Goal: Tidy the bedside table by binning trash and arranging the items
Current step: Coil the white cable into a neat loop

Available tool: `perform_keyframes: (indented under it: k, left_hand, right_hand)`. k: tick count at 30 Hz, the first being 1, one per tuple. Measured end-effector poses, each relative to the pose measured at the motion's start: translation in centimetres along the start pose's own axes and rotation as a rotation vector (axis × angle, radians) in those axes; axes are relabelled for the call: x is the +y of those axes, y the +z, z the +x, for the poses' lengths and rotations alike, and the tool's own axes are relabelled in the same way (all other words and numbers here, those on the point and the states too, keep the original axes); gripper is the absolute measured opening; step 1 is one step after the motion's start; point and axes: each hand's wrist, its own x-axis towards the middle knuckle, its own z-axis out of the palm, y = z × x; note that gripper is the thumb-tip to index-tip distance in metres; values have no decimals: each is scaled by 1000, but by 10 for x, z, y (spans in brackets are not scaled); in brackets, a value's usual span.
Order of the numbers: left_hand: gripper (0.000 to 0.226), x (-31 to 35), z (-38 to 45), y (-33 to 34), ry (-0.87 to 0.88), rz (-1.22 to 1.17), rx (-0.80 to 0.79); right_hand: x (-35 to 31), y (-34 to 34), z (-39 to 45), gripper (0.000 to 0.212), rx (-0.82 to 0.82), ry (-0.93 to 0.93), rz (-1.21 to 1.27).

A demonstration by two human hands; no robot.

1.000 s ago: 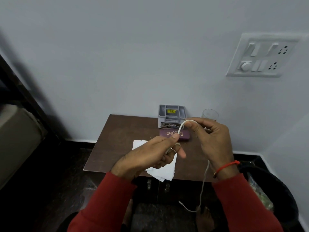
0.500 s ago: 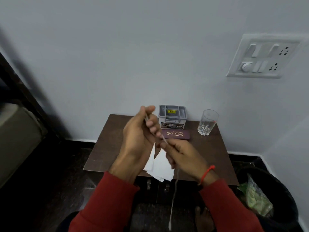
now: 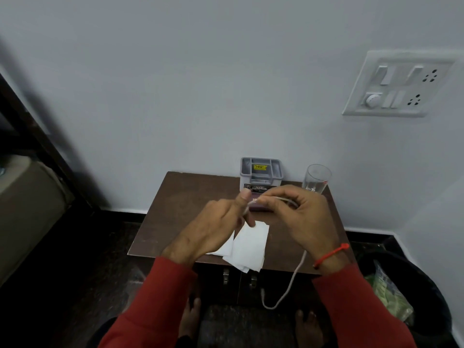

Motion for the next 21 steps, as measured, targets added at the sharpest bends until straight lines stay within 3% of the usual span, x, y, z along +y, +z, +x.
perform_keyframes:
  k: [3,5,9,12,14,16,17,19,21]
  left_hand:
    - [59,16,-1,7,-30,-381,-176]
    - [52,24,2,10,-39,-619,-195]
    - [45,36,10,18,-28,-1134,37]
    - [36,30,16,16,53,-1277,254]
    - [32,21,15,14,122,-1087,372]
    - [18,7,12,14,203,-520,490]
    - [18,0,10,15,261,-223,483]
    - [40,-14,9,16,340,184,385]
    - [48,-15,8,15,324,250,283]
  right_hand:
    - [13,-9,4,8,108,39,-18]
    - [22,-11,4,20,79,92,-4]
    - [34,9,-3,27,-183,182,-17]
    - [29,26,-15,21,-448,302,-13]
    - [25,32,-19,20,-543,270,-63]
    - [17,30,-18,25,-549,124,-150]
    - [13,28,-16,27,-544,63,-175]
    - [5,17,-11,23,-515,5,-195]
    - [-1,3,-6,17,-424,-49,-262]
